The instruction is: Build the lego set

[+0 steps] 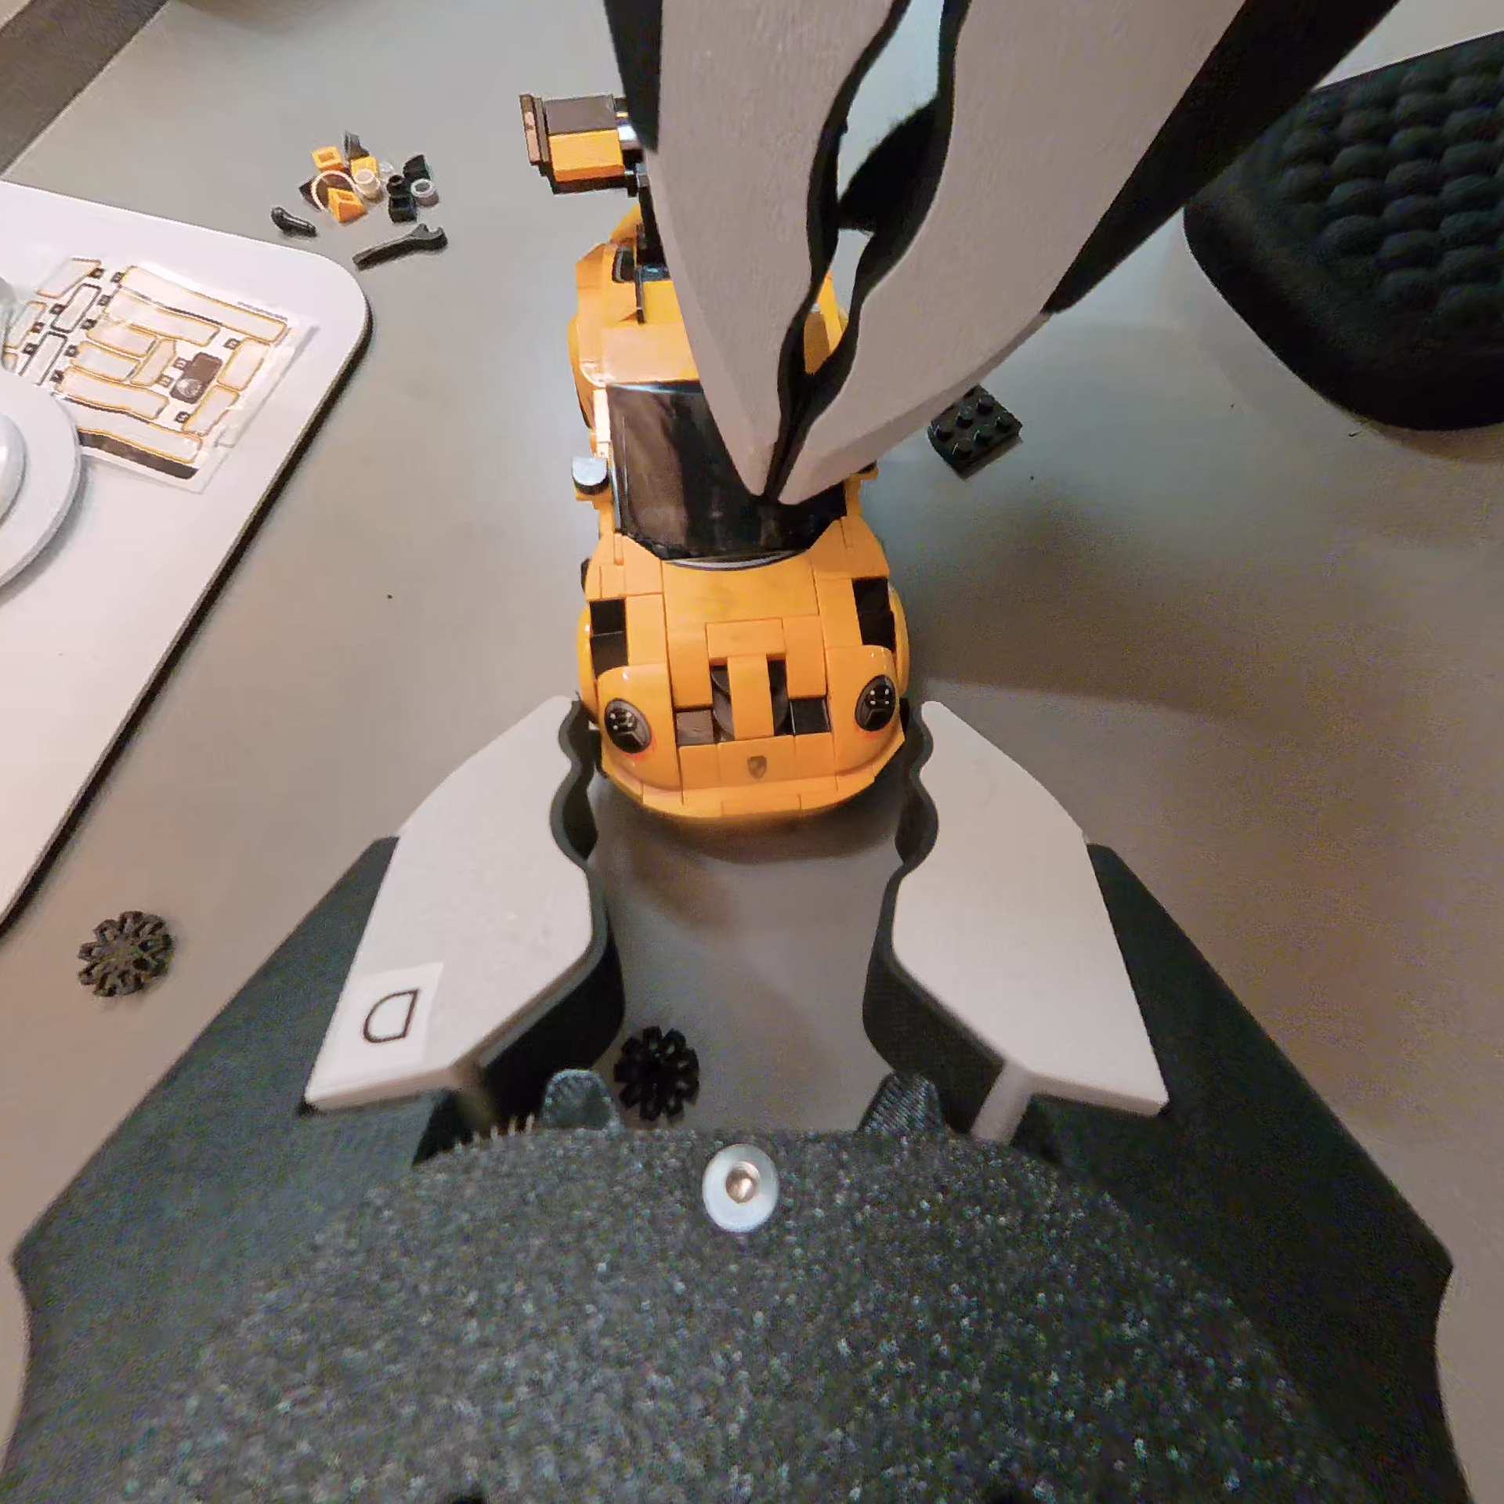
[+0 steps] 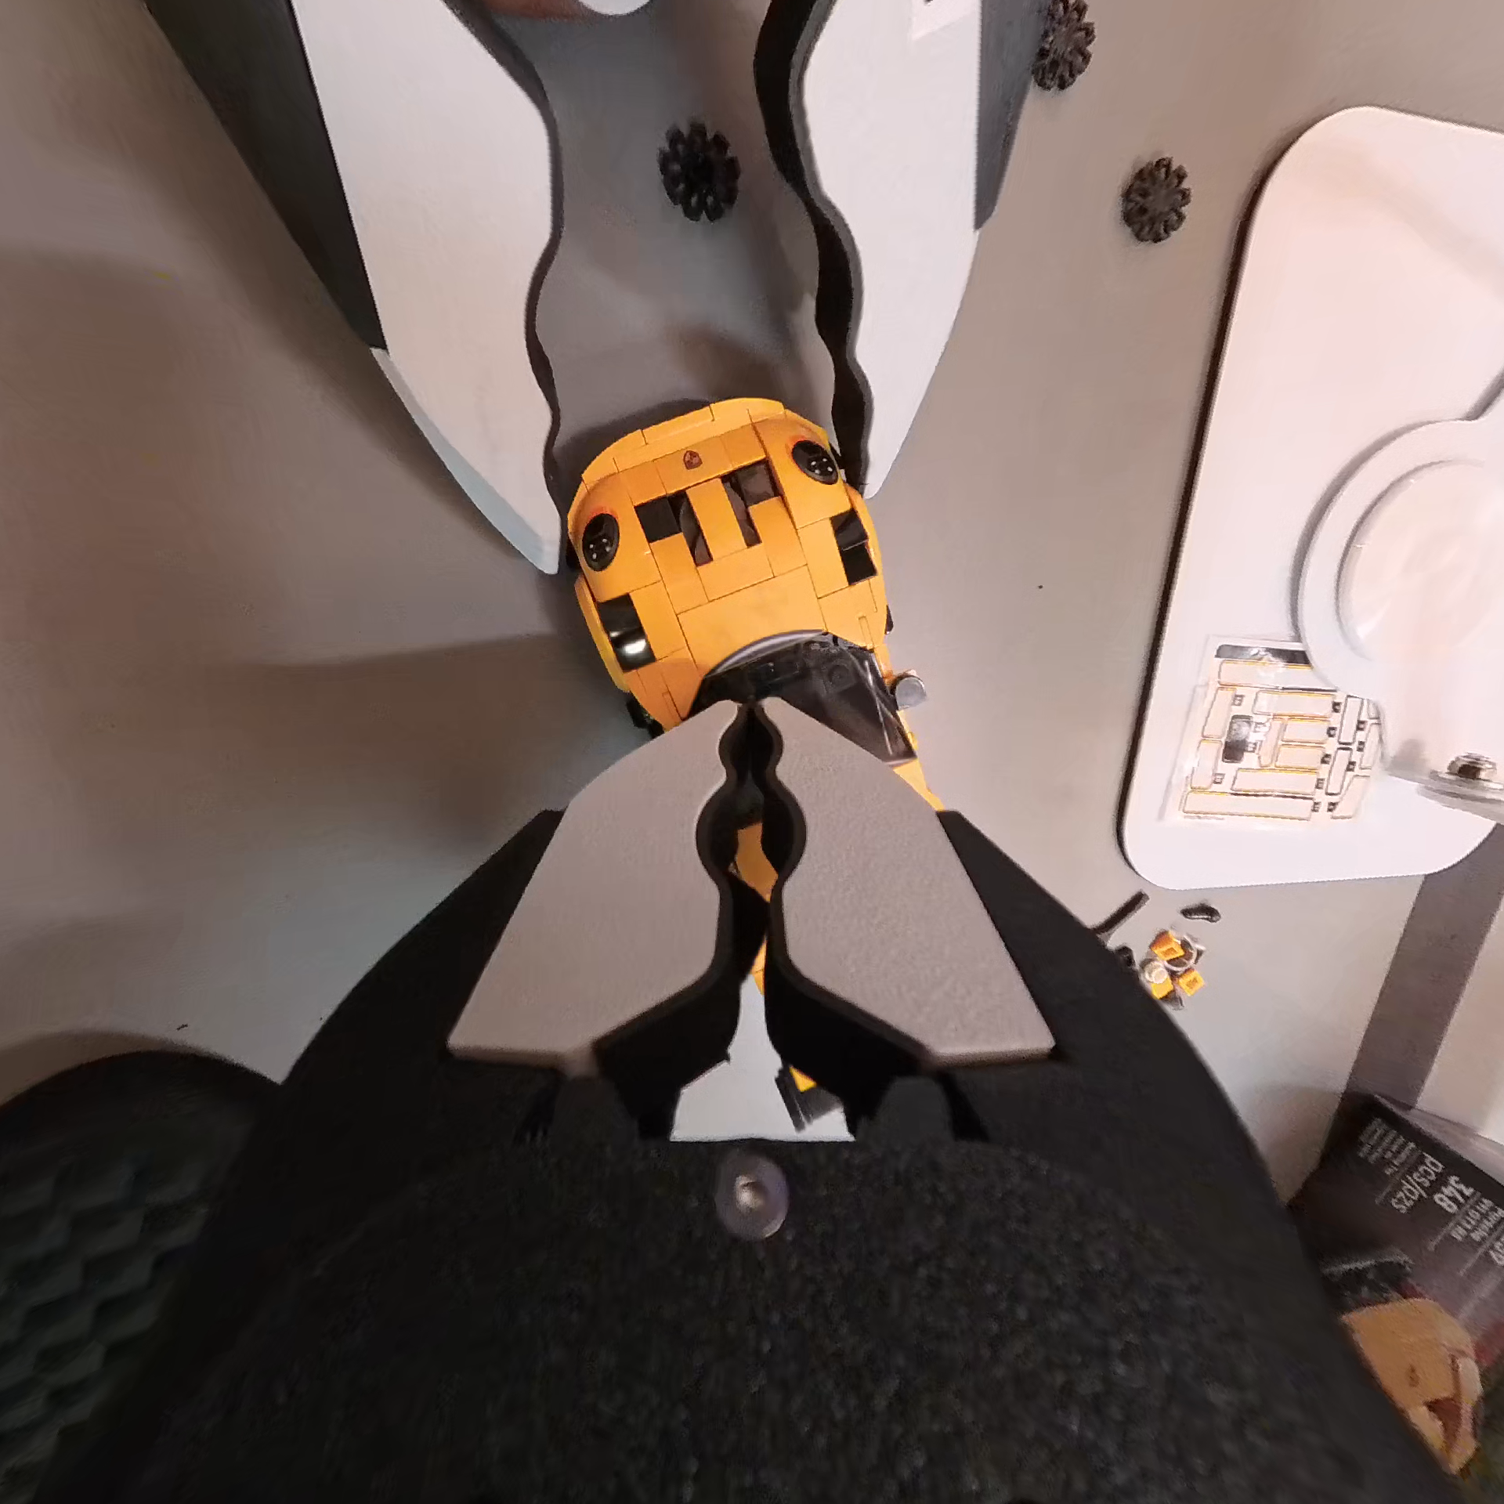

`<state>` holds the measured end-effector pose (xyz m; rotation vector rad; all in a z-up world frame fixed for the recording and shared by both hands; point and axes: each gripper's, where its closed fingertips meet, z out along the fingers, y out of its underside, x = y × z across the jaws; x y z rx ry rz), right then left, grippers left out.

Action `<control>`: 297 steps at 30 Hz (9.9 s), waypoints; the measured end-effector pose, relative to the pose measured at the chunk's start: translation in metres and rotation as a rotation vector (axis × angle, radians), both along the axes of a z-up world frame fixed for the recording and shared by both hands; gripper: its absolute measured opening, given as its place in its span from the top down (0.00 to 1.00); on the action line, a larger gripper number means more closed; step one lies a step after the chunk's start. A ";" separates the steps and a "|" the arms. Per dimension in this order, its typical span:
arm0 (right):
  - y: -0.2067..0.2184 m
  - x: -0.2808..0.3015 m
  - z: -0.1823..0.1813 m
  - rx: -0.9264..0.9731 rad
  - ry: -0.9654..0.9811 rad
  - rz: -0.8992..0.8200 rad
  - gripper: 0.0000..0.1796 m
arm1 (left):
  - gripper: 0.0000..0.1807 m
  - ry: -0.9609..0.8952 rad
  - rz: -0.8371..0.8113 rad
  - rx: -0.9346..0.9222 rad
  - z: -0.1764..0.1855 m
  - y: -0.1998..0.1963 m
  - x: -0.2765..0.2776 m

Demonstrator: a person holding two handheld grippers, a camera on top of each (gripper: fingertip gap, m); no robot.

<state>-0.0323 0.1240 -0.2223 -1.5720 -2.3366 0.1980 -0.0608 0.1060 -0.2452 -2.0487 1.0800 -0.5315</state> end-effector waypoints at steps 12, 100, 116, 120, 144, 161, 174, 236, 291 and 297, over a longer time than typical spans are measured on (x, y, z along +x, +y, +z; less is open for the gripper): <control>-0.001 -0.006 0.009 -0.072 0.066 -0.067 1.00 | 0.60 0.001 -0.003 0.000 0.000 -0.001 0.000; 0.054 0.110 0.035 -0.106 0.998 -0.559 0.82 | 0.57 0.201 0.195 -0.043 -0.011 0.010 -0.011; 0.071 0.121 0.119 0.118 1.283 -0.696 0.74 | 1.00 -0.476 0.431 0.473 0.158 0.009 -0.098; 0.067 0.115 0.144 0.166 1.288 -0.771 1.00 | 1.00 -0.554 0.506 0.569 0.182 -0.004 -0.120; -0.014 0.083 -0.026 -0.147 0.367 -0.598 0.77 | 0.87 0.034 0.470 0.199 0.033 -0.044 -0.073; 0.036 0.133 -0.021 -0.165 0.347 -0.654 0.87 | 0.78 -0.051 0.360 0.250 0.054 -0.045 -0.052; 0.020 0.124 -0.025 -0.144 0.407 -0.515 0.79 | 0.48 0.373 0.045 -0.015 0.013 0.054 0.046; -0.024 0.014 0.093 -0.749 1.053 -0.407 0.54 | 0.62 -0.794 -0.210 -0.134 0.134 0.004 0.073; -0.044 0.026 0.027 -0.821 0.508 -0.324 0.55 | 0.64 -0.397 -0.007 -0.416 0.052 -0.078 0.041; -0.047 0.017 0.014 -0.629 0.444 -0.327 0.55 | 0.68 -0.295 -0.058 -0.410 0.045 -0.103 0.028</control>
